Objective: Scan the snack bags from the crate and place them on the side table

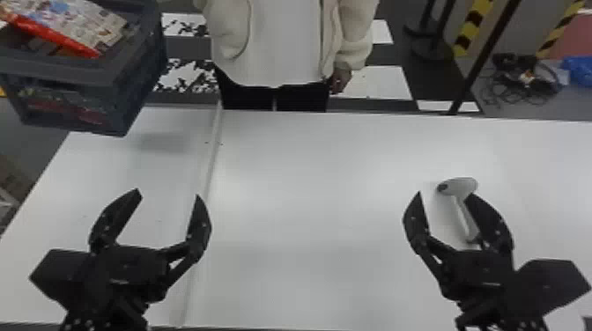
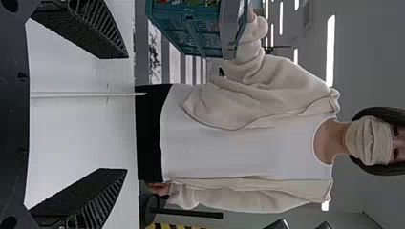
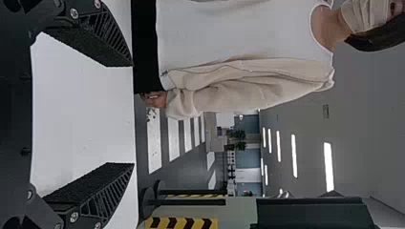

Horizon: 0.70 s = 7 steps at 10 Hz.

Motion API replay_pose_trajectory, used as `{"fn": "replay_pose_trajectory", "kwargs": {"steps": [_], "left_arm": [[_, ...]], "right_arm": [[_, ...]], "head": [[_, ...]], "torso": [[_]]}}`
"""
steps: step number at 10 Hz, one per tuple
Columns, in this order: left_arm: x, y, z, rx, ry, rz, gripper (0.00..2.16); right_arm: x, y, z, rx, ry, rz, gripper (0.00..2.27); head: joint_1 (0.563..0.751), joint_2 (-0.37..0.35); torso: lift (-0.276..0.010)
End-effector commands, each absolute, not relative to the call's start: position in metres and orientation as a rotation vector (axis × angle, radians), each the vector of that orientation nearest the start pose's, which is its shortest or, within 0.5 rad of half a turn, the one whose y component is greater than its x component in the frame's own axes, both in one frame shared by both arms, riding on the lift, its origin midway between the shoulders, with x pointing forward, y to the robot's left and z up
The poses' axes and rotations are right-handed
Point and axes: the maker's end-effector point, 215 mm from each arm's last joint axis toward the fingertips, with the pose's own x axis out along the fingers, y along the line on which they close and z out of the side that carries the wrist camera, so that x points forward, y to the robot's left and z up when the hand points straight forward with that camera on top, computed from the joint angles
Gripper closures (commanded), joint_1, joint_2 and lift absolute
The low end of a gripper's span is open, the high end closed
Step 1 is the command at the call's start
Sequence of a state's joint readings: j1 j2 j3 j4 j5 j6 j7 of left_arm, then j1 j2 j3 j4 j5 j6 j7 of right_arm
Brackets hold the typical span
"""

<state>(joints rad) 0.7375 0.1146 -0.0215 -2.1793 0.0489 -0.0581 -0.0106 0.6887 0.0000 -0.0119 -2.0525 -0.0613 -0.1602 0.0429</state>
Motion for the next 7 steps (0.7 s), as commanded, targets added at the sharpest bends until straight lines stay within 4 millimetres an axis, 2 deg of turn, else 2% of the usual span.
{"fn": "replay_pose_trajectory", "kwargs": {"steps": [1,7], "left_arm": [[0.3763,0.2154,-0.3450,0.023,0.073,-0.097,0.00],[0.3774,0.2166,-0.3467,0.016,0.077,-0.094,0.00]], "right_arm": [[0.3832,-0.2269,-0.3636,0.055,0.045,0.023,0.14],[0.3831,-0.2261,-0.3644,0.056,0.047,0.024,0.14]], "head": [[0.695,-0.018],[0.695,-0.016]], "torso": [[-0.094],[-0.094]]}}
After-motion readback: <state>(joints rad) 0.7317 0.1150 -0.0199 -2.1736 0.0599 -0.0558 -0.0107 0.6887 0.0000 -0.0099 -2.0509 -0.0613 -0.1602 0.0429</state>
